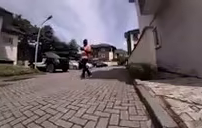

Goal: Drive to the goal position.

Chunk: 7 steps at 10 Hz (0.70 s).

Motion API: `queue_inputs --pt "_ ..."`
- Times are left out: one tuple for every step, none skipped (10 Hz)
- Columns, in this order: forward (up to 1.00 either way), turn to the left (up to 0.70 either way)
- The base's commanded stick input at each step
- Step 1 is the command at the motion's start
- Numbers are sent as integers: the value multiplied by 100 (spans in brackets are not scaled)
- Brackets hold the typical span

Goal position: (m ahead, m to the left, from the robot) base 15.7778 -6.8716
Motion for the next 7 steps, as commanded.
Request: queue_inputs --pt "50 0" --pt "50 0" --pt "50 0" --pt "50 0" --pt "50 0" --pt "50 0" --pt "50 0"
